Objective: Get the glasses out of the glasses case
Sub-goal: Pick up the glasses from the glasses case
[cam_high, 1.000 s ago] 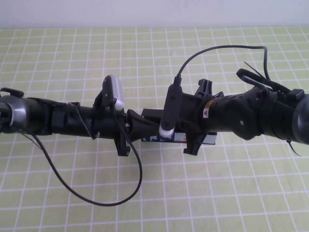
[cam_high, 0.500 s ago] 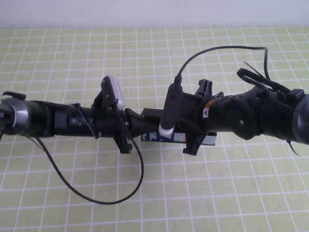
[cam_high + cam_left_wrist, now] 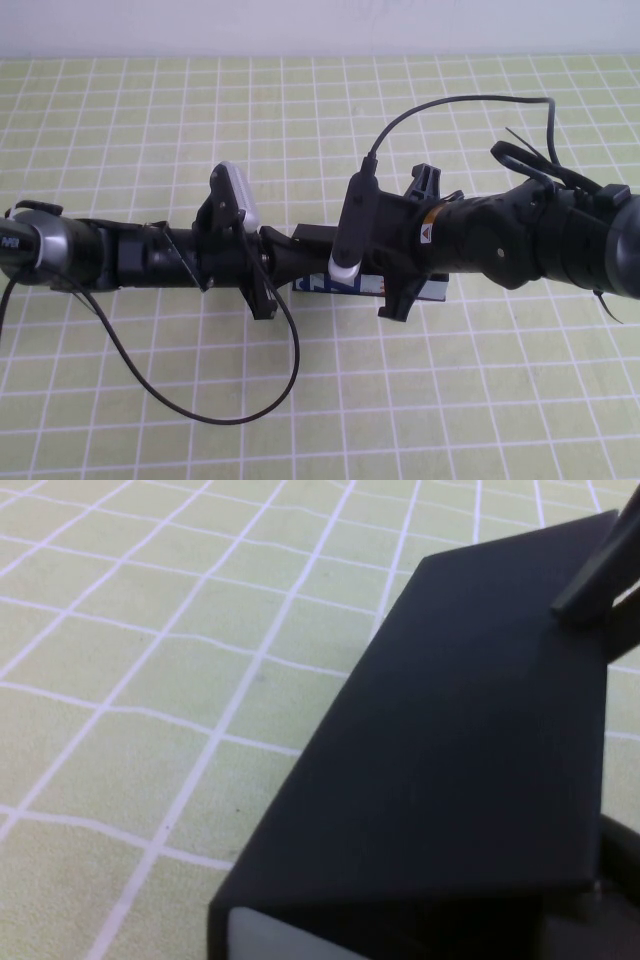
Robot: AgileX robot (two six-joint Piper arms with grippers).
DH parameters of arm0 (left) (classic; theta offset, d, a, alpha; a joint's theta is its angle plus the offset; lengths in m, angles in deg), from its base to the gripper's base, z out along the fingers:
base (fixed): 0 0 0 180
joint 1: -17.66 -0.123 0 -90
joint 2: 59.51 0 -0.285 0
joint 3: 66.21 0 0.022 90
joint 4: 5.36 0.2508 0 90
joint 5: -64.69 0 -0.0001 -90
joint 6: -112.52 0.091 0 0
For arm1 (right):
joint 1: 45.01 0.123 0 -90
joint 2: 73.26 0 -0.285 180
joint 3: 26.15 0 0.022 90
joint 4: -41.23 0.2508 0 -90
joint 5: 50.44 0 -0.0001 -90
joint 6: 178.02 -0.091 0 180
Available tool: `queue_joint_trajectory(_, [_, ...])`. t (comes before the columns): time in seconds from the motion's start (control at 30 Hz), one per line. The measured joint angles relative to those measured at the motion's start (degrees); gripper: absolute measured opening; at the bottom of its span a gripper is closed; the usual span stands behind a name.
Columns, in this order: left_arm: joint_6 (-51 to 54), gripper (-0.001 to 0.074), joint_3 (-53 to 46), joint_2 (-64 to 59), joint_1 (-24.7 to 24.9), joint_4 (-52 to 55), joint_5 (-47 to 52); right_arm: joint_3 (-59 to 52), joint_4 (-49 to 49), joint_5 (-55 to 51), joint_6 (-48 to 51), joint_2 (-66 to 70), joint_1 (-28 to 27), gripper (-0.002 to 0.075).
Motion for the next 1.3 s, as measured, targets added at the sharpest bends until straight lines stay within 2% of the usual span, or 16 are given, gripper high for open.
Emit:
queue_joint_trajectory(0.23, [0.00,-0.0004,0.02,0.00,0.00,-0.19,-0.31,0.00,2.00,-0.04,0.00,0.00,0.00,0.0008])
queue_joint_trajectory(0.43, [0.00,-0.0004,0.02,0.00,0.00,-0.40,-0.62,0.00,11.75,-2.67,-0.02,-4.00,0.50,0.0158])
queue_joint_trajectory(0.5, [0.00,-0.0004,0.02,0.00,0.00,-0.40,-0.62,0.00,17.28,-5.79,-0.12,-6.00,0.98,0.0171])
queue_joint_trajectory(0.57, [-0.10,-0.0004,0.02,0.00,0.00,-0.40,-0.62,0.00,24.60,-10.28,-0.61,-7.39,1.07,0.0143])
queue_joint_trajectory(0.63, [-0.23,-0.0004,0.02,0.00,0.00,-0.40,-0.62,0.00,28.95,-14.12,-2.46,-7.51,1.07,0.0076])
queue_joint_trajectory(0.77, [-0.91,-0.0004,0.02,0.00,0.00,-0.40,-0.62,0.00,30.80,-16.54,-10.48,-5.62,1.11,0.0000])
queue_joint_trajectory(0.93, [-1.38,-0.0004,0.02,0.00,0.00,-0.40,-0.62,1.56,28.79,-12.79,-20.63,-1.19,-1.13,-0.0014])
queue_joint_trajectory(1.13, [-1.38,-0.0004,0.23,0.00,0.00,-1.03,-1.25,10.90,28.68,-12.28,-23.65,4.23,-5.70,-0.0016])
queue_joint_trajectory(1.3, [-1.38,-0.0004,0.23,0.00,0.00,-1.03,-1.25,21.04,28.56,-15.79,-25.38,10.47,-9.65,-0.0016])
